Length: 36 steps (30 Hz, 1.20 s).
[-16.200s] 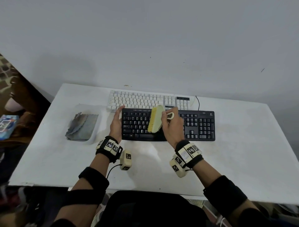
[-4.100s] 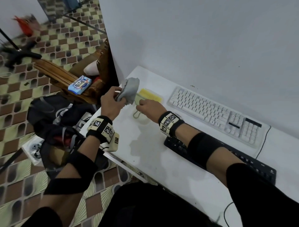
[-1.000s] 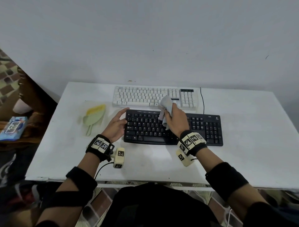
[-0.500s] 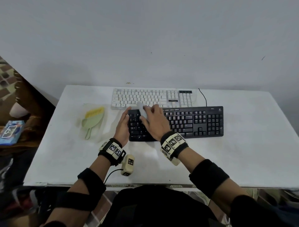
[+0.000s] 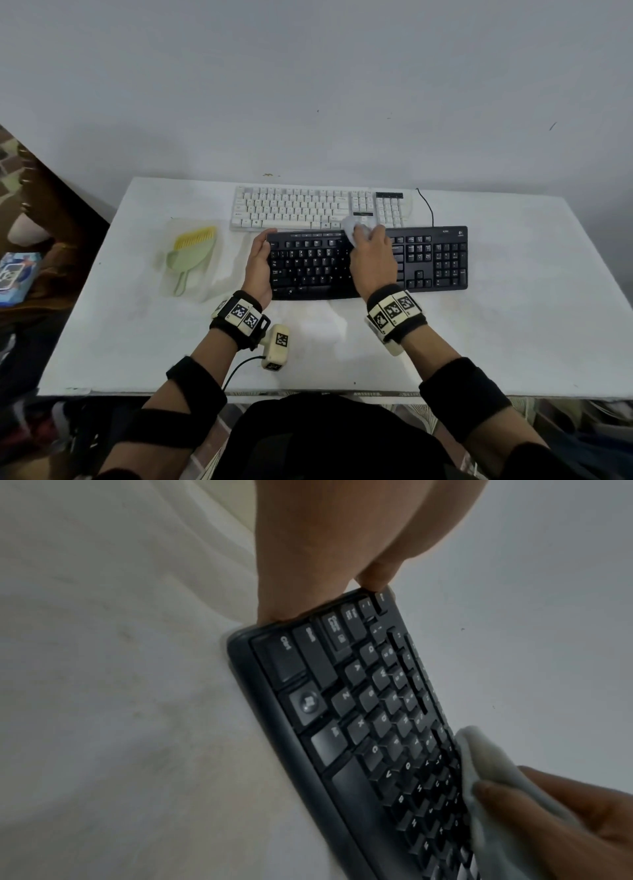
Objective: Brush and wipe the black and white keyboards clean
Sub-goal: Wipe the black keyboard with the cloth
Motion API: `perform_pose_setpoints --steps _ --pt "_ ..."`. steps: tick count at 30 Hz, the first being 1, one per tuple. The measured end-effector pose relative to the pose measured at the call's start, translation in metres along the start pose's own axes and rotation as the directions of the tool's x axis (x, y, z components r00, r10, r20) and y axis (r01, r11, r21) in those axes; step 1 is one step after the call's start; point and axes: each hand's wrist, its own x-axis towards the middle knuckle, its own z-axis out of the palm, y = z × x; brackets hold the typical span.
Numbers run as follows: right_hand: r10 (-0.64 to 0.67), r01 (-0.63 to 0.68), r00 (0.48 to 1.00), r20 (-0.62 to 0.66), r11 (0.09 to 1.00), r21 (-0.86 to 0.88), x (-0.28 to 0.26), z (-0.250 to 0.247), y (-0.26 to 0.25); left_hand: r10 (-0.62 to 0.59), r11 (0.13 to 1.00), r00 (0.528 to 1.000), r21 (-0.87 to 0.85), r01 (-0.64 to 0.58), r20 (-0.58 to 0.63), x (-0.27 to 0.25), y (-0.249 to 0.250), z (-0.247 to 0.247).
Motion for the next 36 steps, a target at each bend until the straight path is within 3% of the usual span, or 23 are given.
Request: perform_pose_setpoints --steps 3,7,9,14,18,21,27,31,36 --pt "-0.012 0.012 1.000 -0.016 1.000 -0.005 0.001 0.001 -0.005 0.010 1.000 1.000 0.003 -0.010 0.002 -0.001 -0.001 0.000" --pt "-0.250 0.250 0.968 0.004 0.967 0.039 -0.004 0.016 -0.054 0.036 0.999 0.999 -0.037 -0.037 -0.008 -0.004 -0.002 0.001" --pt "-0.304 0.303 0.951 0.053 0.953 0.014 -0.010 0.023 -0.073 0.046 0.998 0.999 -0.046 -0.046 -0.017 -0.003 -0.003 0.001" --pt "-0.158 0.163 0.983 0.090 0.986 -0.043 -0.011 0.016 -0.051 0.043 0.998 0.999 -0.042 -0.044 -0.033 0.000 -0.004 0.003" --pt "-0.001 0.001 1.000 0.009 1.000 -0.032 -0.005 0.000 -0.002 0.038 0.999 0.999 -0.034 -0.039 -0.036 0.002 -0.005 0.003" --pt "-0.025 0.025 1.000 -0.017 1.000 -0.007 -0.003 -0.005 0.002 0.053 0.998 0.998 -0.027 -0.054 -0.040 0.001 -0.006 0.002" --pt "-0.286 0.284 0.957 0.048 0.958 0.043 -0.006 0.007 -0.061 0.076 0.996 0.996 -0.046 -0.078 -0.050 -0.002 -0.007 0.005" --pt "-0.235 0.237 0.966 0.105 0.971 -0.014 -0.008 0.010 -0.069 0.073 0.996 0.996 -0.054 -0.076 -0.051 -0.003 -0.007 0.005" --pt "-0.072 0.074 0.995 0.062 0.997 -0.026 -0.006 -0.002 -0.028 0.070 0.996 0.996 -0.046 -0.073 -0.062 -0.003 -0.005 0.007"
